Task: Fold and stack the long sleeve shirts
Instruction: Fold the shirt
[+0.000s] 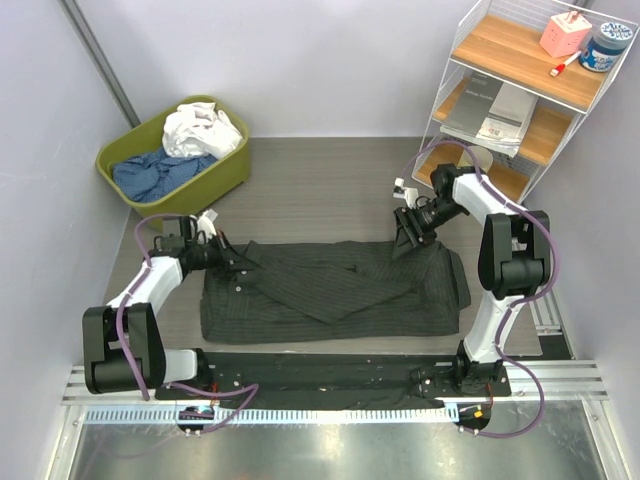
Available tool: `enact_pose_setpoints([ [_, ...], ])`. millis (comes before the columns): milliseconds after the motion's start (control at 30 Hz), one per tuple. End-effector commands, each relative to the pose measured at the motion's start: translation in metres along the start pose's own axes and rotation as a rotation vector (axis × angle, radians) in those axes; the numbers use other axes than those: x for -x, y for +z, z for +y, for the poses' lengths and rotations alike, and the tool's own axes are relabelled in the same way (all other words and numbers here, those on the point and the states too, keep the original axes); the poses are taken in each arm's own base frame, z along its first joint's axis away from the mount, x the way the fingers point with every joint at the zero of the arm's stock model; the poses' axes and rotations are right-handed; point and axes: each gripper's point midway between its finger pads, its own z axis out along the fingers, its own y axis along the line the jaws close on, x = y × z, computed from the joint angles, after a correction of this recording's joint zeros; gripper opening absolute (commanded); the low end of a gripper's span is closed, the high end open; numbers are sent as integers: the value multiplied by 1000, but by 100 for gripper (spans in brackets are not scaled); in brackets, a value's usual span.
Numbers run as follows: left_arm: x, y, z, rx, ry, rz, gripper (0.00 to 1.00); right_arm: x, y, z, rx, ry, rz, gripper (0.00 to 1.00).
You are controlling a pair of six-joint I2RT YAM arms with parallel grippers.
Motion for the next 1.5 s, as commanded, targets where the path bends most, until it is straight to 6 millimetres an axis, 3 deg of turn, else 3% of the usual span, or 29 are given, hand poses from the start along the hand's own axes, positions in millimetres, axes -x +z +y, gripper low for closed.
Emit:
enact_pose_setpoints([
  [0,1,-3,8,49,16,-16,13,8,-6,1,-22,-44,-2,57],
  [100,0,-9,23,139,15,-19,44,9,-10,1,-53,-50,7,56],
  [200,13,-29,30,239,45,-70,51,4,-16,5,-128,-79,64,52],
  [267,35,-47,7,214,188,-153,56,-5,-21,13,-182,-103,86,50],
  [300,41,-51,0,206,224,-174,66,-12,-24,8,-237,-110,112,49],
  [400,50,-55,-32,140,479,-138,78,-29,-22,8,-317,-134,158,46],
  [433,47,-50,-31,165,531,-87,78,-34,-20,7,-345,-149,182,44],
  [467,31,-44,-41,163,599,-12,77,-41,-15,7,-352,-137,204,44],
  [533,25,-38,-34,184,762,33,77,-47,-6,3,-396,-162,251,43],
  [700,33,-37,-33,206,869,-7,77,-64,24,-23,-465,-160,388,41],
  [933,30,-53,-27,249,841,-26,79,-33,57,-75,-551,-256,504,37],
  [1000,27,-59,-22,264,825,-32,80,-2,64,-85,-597,-328,498,37],
  [1033,25,-66,-19,277,813,-38,80,-1,80,-96,-580,-347,546,36],
  [1067,24,-69,-16,289,810,-39,80,36,78,-102,-638,-395,497,36],
  [1133,19,-77,-15,298,828,-41,81,67,90,-110,-672,-446,489,36],
  [1167,18,-79,-14,303,867,-35,82,113,101,-118,-709,-497,414,36],
  [1233,14,-85,-17,287,943,-40,83,161,112,-119,-779,-581,344,35],
  [1267,9,-86,-13,280,1019,-7,83,210,110,-111,-837,-662,228,35],
  [1333,6,-89,-10,280,1083,25,83,258,98,-73,-838,-772,70,37],
  [1367,2,-87,-6,277,1097,56,82,279,70,-41,-848,-795,-35,38],
  [1400,0,-85,-3,263,1146,89,82,286,59,-25,-841,-812,-87,43],
  [1433,-3,-82,1,256,1160,118,81,280,68,-22,-799,-820,-115,46],
  [1467,-5,-76,6,243,1159,156,81,282,56,-11,-802,-819,-172,49],
])
